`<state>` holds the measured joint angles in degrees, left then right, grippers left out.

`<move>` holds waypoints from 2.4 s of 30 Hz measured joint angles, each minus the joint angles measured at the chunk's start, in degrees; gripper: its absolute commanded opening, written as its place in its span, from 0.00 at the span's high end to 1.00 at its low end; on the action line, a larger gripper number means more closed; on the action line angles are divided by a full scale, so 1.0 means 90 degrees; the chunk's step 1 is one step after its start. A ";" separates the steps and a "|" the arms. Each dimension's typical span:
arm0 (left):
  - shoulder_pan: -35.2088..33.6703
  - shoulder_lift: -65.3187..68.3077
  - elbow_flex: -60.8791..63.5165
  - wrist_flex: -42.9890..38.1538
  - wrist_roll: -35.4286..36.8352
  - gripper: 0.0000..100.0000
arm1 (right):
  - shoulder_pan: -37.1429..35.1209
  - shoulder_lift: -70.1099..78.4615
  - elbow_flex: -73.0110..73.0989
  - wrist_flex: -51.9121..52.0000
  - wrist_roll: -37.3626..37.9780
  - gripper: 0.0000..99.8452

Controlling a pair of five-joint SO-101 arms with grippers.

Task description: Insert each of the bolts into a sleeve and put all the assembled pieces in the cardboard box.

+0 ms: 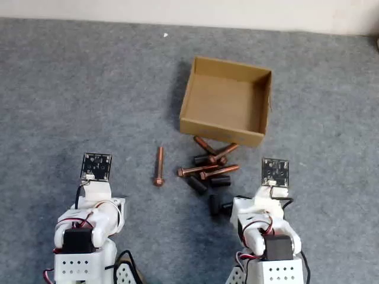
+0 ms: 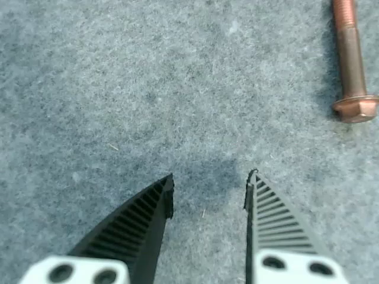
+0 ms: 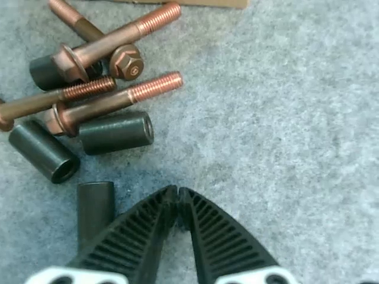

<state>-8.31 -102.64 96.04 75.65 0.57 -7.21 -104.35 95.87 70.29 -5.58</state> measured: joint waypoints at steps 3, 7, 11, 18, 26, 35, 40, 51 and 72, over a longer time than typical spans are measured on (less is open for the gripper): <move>0.0000 0.0000 0.0000 0.0000 0.0000 0.78 | -0.0059 0.0068 -0.0449 0.0186 0.0000 0.99; 0.0000 0.0000 0.0000 0.0000 0.0000 0.78 | -0.0137 0.0821 -0.1748 0.0694 0.0000 0.99; 0.0000 0.0000 0.0000 0.0000 0.0000 0.78 | -0.0254 0.2520 -0.3136 0.0987 0.0000 0.99; 0.0000 0.0000 0.0000 0.0000 0.0000 0.78 | -0.1153 0.6056 -0.5236 0.1123 0.0000 0.99; 0.0000 0.0000 0.0000 0.0000 0.0000 0.78 | -0.1973 0.7355 -0.5353 0.0420 -0.0430 0.84; 0.0000 0.0000 0.0000 0.0000 0.0000 0.78 | -0.2227 0.7473 -0.3790 -0.1407 -0.1231 0.82; 0.0000 0.0000 0.0000 0.0000 0.0000 0.78 | -0.2354 0.7473 -0.3155 -0.2110 -0.1241 0.84; 0.0000 0.0000 0.0000 0.0000 0.0000 0.78 | -0.2901 0.7766 -0.3009 -0.2452 -0.1280 0.84; 0.0000 0.0000 0.0000 0.0000 0.0000 0.78 | -0.2276 0.8244 -0.3458 -0.2481 -0.0996 1.00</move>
<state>-8.31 -102.64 96.04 75.65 0.57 -27.69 -30.15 64.75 47.96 -14.55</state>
